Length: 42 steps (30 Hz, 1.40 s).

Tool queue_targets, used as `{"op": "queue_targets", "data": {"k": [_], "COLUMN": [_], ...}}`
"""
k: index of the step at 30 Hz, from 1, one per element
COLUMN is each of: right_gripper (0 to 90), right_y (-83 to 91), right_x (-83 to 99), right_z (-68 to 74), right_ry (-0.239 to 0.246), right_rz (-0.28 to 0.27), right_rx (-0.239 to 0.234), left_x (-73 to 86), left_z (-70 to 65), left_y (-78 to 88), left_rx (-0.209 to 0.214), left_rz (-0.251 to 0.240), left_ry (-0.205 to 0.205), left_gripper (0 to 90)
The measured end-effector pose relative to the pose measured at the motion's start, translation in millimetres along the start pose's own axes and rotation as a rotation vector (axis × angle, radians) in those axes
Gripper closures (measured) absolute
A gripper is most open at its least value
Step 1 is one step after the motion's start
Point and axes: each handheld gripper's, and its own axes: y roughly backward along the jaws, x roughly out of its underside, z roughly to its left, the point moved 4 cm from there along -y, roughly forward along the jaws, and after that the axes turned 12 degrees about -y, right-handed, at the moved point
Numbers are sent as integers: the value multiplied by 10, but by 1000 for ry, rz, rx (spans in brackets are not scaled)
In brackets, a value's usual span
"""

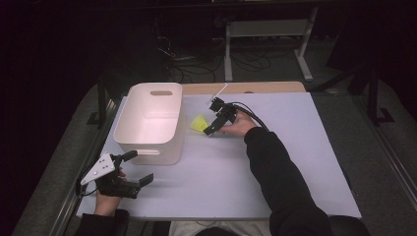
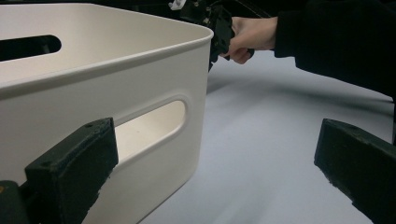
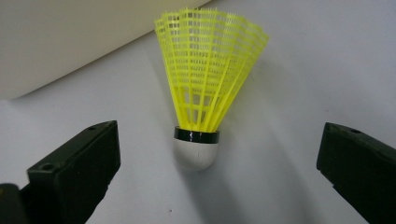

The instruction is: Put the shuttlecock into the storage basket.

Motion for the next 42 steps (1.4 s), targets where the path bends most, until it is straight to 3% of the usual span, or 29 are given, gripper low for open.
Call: {"op": "queue_targets", "data": {"k": [4,11,19,31,42], "right_gripper": [11,143,321,614,631], "right_y": [-43,-104,-117,-118,-51], "right_x": [11,54,92,91,69], "right_z": [15,37,30,46,66], "right_ry": [4,19,21,27,27], "right_rz": [5,6,-4,-17,-29], "right_rx": [-10,-43,-57,-40,-16], "left_x": [0,0,0,0,0], "left_z": [0,0,0,-1,-2], "left_y": [0,1,0,-1,-1], "left_rx": [0,0,1,1,1], "left_rz": [0,0,0,0,1], "left_ry": [0,-2,-1,-1,-1], "left_gripper": [0,0,0,0,0]}}
